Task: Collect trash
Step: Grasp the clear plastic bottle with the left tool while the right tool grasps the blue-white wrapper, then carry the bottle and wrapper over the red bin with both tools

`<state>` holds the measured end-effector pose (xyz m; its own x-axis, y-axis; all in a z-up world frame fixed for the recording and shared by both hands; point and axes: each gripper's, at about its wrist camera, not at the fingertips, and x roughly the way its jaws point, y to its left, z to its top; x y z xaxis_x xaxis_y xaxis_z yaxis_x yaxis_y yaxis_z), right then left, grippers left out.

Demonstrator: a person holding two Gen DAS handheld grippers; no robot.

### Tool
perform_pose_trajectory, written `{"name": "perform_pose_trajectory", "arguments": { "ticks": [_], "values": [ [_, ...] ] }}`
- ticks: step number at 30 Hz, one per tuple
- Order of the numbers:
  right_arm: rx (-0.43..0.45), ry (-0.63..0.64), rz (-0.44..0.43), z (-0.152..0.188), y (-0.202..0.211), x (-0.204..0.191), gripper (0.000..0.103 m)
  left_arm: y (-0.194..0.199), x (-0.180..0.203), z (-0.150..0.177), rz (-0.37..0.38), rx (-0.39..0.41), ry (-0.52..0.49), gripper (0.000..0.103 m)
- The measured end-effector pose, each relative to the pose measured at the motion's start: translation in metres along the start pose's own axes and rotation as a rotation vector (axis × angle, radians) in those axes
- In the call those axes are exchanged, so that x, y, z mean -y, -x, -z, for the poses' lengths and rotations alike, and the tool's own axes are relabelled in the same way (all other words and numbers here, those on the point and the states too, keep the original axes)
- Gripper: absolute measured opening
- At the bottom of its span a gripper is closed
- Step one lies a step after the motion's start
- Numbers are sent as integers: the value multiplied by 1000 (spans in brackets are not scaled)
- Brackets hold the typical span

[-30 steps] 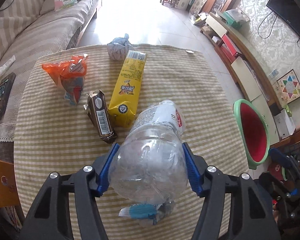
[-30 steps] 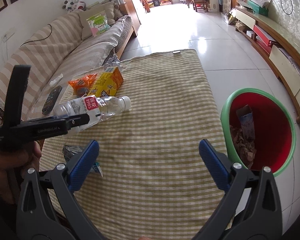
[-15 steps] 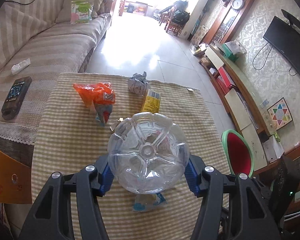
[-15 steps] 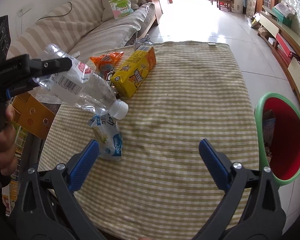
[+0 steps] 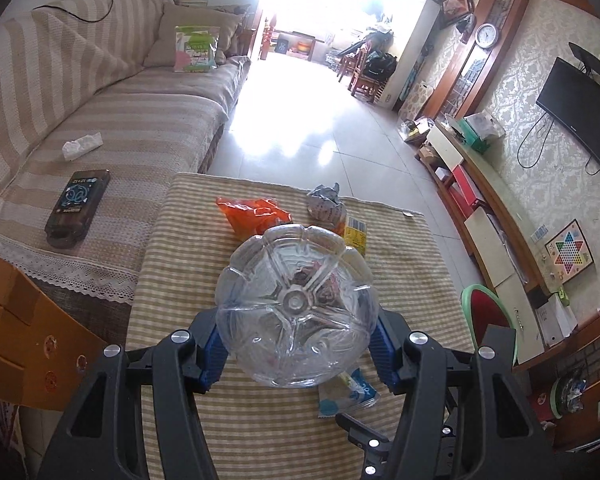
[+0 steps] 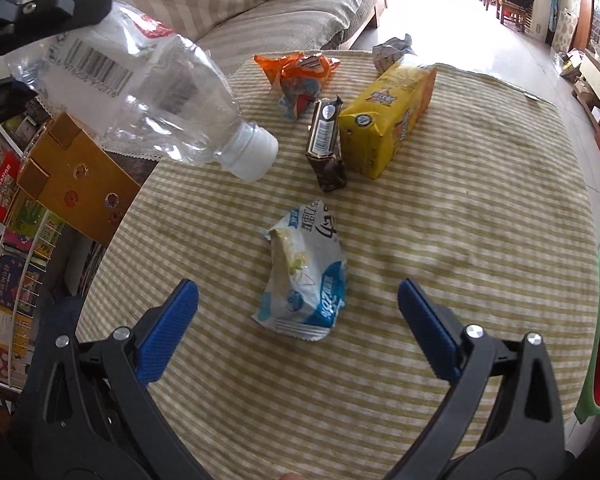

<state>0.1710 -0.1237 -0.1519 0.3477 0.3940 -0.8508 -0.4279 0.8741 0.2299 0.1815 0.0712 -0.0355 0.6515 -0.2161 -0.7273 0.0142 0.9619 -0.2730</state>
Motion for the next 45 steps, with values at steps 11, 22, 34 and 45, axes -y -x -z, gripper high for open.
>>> {"name": "perform_pose_trajectory", "arguments": {
  "ticks": [11, 22, 34, 45],
  "values": [
    [-131, -6, 46, -9, -53, -13, 54, 4, -35, 5, -5, 5, 33, 56],
    [-55, -32, 55, -13, -12, -4, 28, 11, -29, 6, -14, 20, 15, 56],
    [131, -115, 77, -14, 88, 38, 28, 15, 29, -7, 12, 34, -68, 56],
    [257, -218, 116, -11, 159, 96, 28, 11, 112, -22, 47, 41, -195, 56]
  ]
}}
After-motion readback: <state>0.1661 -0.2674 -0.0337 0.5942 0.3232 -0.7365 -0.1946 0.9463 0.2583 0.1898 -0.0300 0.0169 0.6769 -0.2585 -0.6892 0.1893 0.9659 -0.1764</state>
